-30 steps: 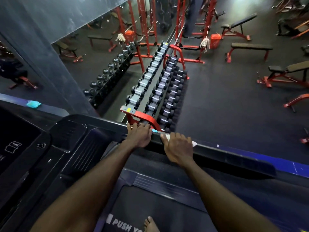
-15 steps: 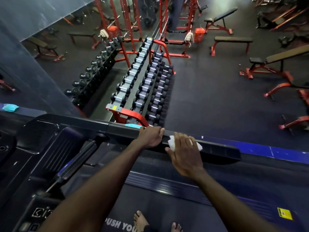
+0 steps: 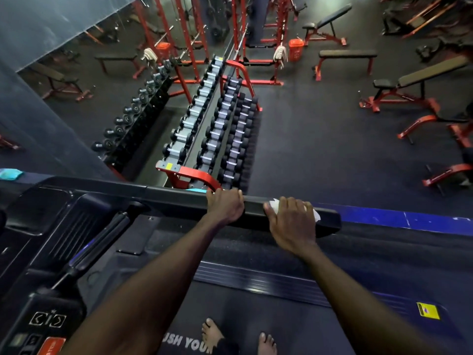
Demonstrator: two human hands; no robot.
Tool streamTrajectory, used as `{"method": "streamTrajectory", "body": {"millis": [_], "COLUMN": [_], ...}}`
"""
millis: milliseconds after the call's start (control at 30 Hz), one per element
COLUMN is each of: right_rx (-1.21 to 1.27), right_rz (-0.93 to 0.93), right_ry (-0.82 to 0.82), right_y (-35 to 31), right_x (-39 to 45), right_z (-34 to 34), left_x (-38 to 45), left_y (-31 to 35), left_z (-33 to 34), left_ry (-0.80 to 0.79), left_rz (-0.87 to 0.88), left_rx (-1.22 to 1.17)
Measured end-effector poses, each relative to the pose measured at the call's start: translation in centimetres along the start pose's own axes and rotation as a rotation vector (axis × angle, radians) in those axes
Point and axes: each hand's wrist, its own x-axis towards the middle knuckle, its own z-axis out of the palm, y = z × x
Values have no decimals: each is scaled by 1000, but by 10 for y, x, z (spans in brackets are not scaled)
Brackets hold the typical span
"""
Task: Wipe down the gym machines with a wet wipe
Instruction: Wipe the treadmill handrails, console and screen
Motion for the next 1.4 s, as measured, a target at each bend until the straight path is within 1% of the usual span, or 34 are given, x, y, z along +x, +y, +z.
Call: {"method": "streamTrajectory", "body": {"millis": [67,133,200,233,300,400,433,567,633,733,767,833,900,933,967,1000,1033,1100,1167,1233,1300,1333,1400], "right_rx": [15,55,71,58,23,26,43,67,29,0,-6,26,80,122,177,255,362,683,1114,1540,1752,1823,1946], "right_rz": [63,-42,-187,-219,-163,55,68,-101,-51,161,183,125,40,36,64,147,279,578,794,1018,1231,1258,1162], "right_ry": [-14,-3,24,38,49,82,93,118,145,142,135,107,140,165,201,249,303,379,445,423,295,256,324], "right_y": [-11,-4,20,34,42,22,17,50,62,55,51,55,66,72,72,71,67,63,62,63,67,70,74], "right_x": [6,-5,-24,-29,-26,-7,-6,-34,-31,-1,2,-8,-26,-29,-26,-21,-11,-1,-2,-5,-9,-9,-5], "right_z": [-4,-1,2,3,5,0,-1,7,4,-3,-4,-3,1,5,9,12,14,9,8,15,21,20,18], "left_x": [-3,-6,-6,-6,-6,-5,-5,0,1,4,5,7,11,12,12,13,14,14,12,12,12,12,13], "left_y": [10,18,21,22,21,25,25,28,32,52,59,69,72,71,70,70,69,70,71,71,70,70,69], "left_z": [2,3,4,4,4,2,1,1,0,5,5,6,6,6,5,7,7,11,12,12,13,14,15], "left_ry": [-11,-26,-22,-17,-11,-13,-14,-33,-38,-79,-86,-110,-120,-117,-108,-101,-92,-80,-58,-35,-24,-25,-22], "left_rz": [14,35,44,43,42,35,30,43,60,134,163,224,260,271,275,283,284,286,288,292,290,289,279], "left_rx": [-3,-12,-9,-9,-10,4,2,-2,-7,-4,0,2,13,19,23,33,43,58,71,83,87,86,77]}}
